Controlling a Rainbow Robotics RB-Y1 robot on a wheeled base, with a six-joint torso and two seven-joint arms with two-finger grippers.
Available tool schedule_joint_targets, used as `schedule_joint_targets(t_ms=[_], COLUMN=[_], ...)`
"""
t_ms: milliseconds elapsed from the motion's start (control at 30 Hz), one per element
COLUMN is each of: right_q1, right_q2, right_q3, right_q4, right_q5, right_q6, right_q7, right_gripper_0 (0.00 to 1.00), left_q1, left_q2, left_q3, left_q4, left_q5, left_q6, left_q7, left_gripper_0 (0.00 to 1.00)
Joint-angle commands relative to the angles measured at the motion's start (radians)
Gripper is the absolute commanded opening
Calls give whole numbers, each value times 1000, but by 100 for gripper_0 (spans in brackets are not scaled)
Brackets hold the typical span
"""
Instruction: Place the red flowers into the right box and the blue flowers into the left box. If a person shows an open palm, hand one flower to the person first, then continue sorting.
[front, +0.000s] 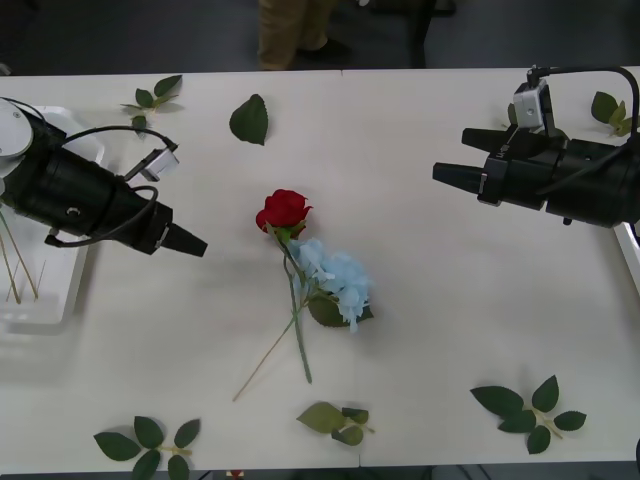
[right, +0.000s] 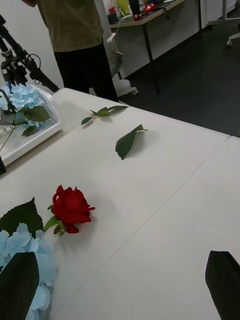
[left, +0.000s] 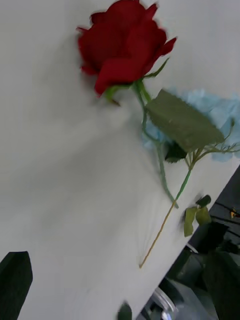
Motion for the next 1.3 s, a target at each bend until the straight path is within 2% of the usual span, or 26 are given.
schedule_joint_targets(t_ms=[33,300,567,700,933,1100,1300], right_q1=[6,6,6,7,6,6,6], right_q2=[17,19,23,25,25,25,25], right_q3=[0,0,0,0,0,0,0], right_q4=[-13,-13,-13,-13,-13,-12,-13], right_q5=[-12,-16,-16,-15,-15,-13,-12], right_q6=[-11,-13,-20,-23,-28,-30,-31], right_q7=[-3,0,1,3,4,6,10], right_gripper_0=[97,97,97,97,97,97,97], left_q1=[-105,-176,-174,-156,-107,-92,-66], left_q2=[26,-28,-137,-235,-357,-368,-354], left_q3=[18,43,87,87,87,58,49], left_q4=[-4,-104,-153,-187,-278,-345,-406], left_q5=[-106,-318,-504,-577,-682,-682,-769], left_q6=[111,249,376,416,416,424,426], left_q7=[365,931,1251,1420,1492,1481,1471], left_gripper_0=[100,100,100,100,100,100,100])
